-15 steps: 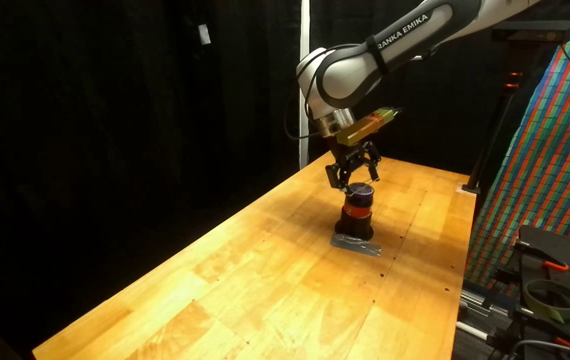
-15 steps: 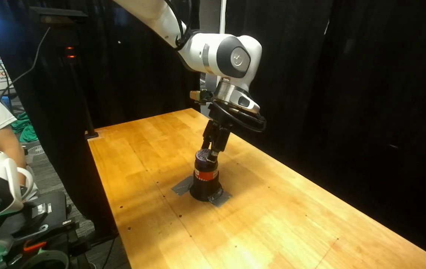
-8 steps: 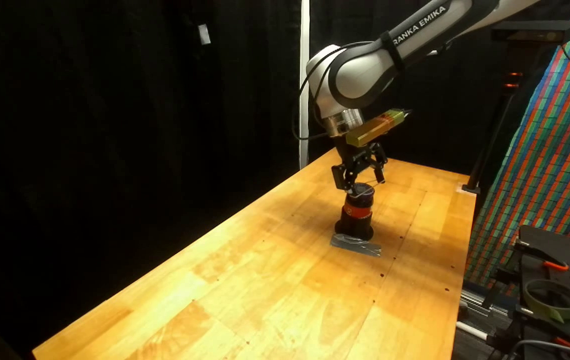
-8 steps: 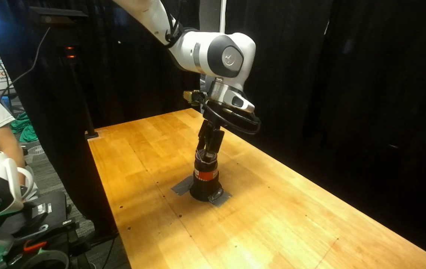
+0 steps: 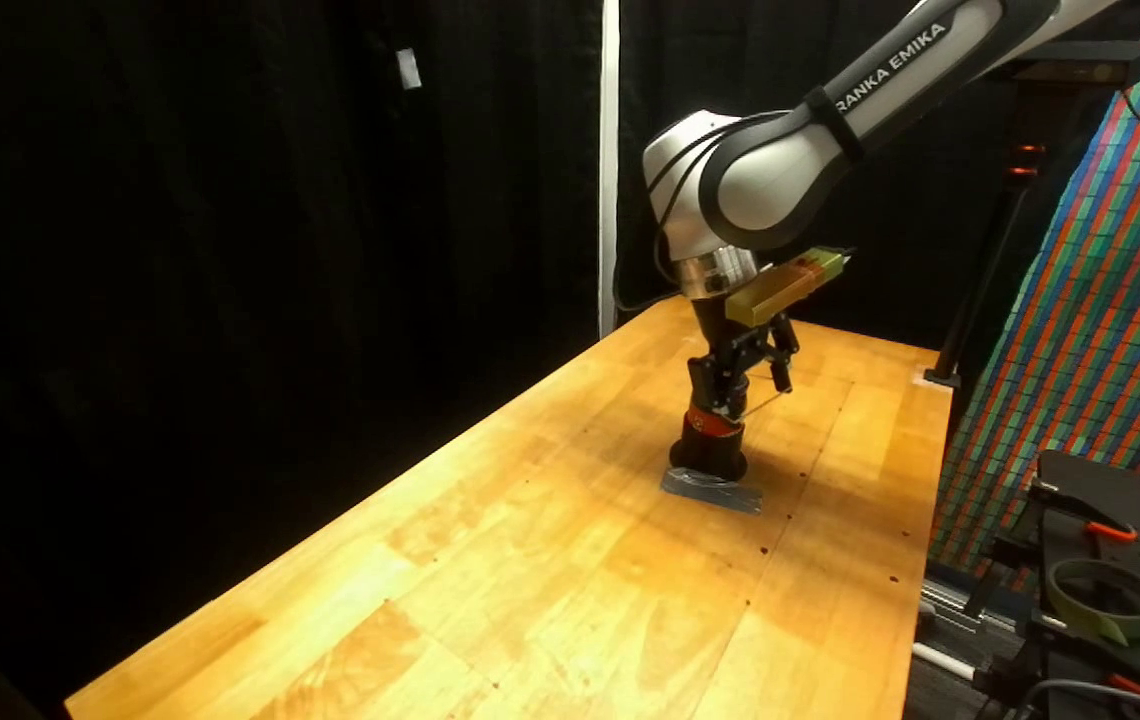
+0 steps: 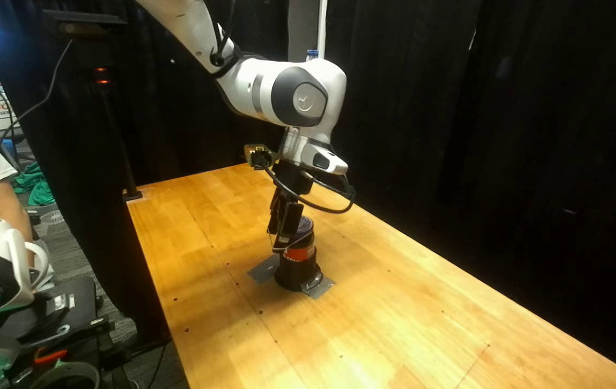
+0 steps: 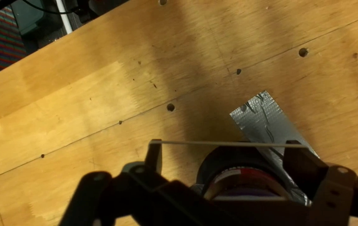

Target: Put the rubber band on the jar.

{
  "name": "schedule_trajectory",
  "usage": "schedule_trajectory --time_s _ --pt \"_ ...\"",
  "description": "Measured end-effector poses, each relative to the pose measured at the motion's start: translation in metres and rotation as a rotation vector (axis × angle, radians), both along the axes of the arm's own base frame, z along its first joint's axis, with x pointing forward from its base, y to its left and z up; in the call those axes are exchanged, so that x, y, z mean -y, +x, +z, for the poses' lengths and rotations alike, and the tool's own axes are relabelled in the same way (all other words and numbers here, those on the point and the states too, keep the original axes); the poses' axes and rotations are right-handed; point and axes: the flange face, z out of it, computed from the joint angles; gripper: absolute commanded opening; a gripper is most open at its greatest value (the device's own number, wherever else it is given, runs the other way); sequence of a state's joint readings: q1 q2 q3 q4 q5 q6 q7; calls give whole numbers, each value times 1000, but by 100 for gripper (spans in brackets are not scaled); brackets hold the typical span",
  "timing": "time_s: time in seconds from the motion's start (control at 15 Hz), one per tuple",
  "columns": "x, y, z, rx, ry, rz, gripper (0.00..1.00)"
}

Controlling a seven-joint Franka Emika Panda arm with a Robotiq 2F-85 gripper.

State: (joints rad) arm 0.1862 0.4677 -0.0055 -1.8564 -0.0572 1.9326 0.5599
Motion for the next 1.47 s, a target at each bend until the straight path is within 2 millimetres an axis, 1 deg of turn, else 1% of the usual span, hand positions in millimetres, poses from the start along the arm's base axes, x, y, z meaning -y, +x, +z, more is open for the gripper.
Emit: schedule_trajectory --time_s 0.2,0.53,0.8,0.87,1.0,1.27,1.4,1.47 --pt "2 -12 -2 45 1 -19 49" --pt "9 -32 0 121 -5 -70 12" --pt "15 -48 6 236 -12 -135 4" --pt "16 -52 10 273 -18 -144 9" --pt "17 -62 19 344 -29 -155 11" --pt "16 -83 37 476 -54 -141 9" --pt "14 -95 41 522 -65 -122 9" --pt "13 -102 41 543 -72 -112 11"
